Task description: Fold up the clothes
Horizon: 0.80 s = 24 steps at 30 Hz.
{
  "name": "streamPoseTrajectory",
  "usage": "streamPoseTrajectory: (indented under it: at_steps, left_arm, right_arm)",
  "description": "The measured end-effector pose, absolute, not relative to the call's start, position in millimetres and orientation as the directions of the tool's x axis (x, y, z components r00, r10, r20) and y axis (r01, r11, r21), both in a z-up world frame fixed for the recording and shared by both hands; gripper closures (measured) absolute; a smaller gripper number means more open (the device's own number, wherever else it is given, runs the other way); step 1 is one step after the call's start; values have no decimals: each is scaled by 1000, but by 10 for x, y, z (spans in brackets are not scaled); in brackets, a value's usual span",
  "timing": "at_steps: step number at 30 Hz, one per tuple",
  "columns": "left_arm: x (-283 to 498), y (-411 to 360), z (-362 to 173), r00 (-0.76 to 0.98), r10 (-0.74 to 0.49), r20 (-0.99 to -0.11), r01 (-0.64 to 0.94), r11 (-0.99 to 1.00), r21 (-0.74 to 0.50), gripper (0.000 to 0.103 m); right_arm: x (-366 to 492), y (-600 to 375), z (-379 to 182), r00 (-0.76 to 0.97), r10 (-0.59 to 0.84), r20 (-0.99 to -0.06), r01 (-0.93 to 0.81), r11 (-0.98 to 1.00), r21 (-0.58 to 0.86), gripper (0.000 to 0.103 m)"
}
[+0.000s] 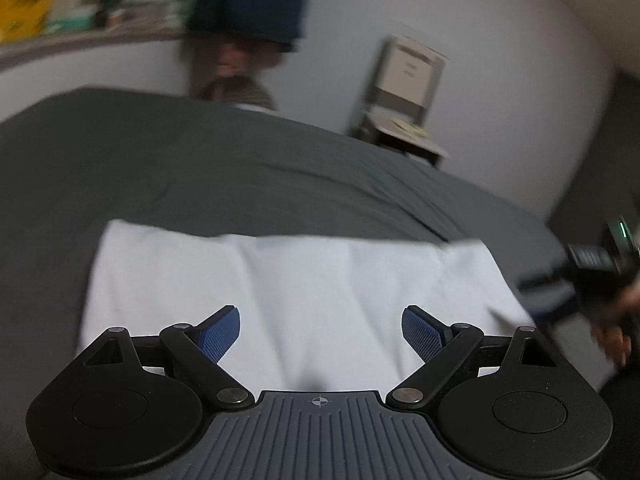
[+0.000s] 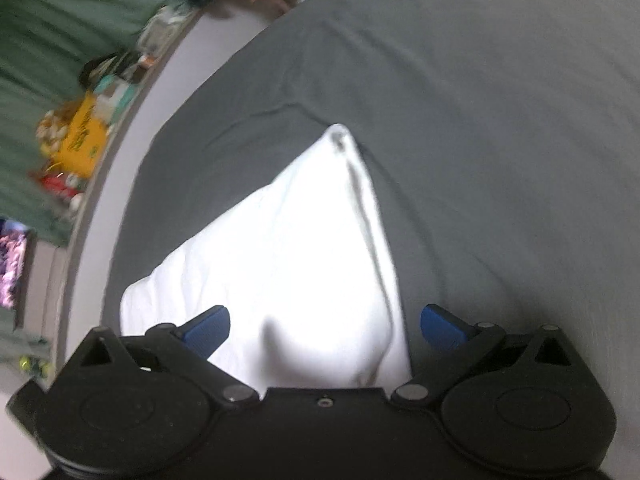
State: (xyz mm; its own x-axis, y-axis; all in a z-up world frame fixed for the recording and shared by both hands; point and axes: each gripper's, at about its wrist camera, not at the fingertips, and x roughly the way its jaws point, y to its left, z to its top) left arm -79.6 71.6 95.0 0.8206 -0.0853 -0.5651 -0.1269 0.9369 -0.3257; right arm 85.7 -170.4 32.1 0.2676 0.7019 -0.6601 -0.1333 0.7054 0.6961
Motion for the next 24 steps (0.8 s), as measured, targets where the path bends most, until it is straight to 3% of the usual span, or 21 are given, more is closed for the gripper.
streamPoseTrajectory:
  at_steps: [2,8,10,12,15,24]
  left_arm:
    - [-794,813,919,820,-75,-567,-158,923,-350,13]
    - [-789,975,811,799,-49,-600,-241,888,-392,13]
    - [-765,993,789,797,-54,-602,-244,882,-403,13]
    - [-752,1011,767,799,-51,-599,-247,881,-405,13]
    - [-756,1061,754,800,-34,-599,-263,878,-401,13]
    - [-907,1361,1053,841,4,-541,-233,905,-356,13]
  right_arm:
    - [929,-1714,243,234,760,-606,-134,643,754,30]
    - [1037,-1737,93,225,820,-527,-135,562,816,30]
    - [1066,-1762,50,250,828,-502,-99,538,837,36]
    - [1054,-1763,48,272,809,-522,-79,559,825,59]
    - [1028,-1799,46,304,772,-558,-30,594,804,85]
    - [803,-1271,1064,402,747,-530,-323,657,682,95]
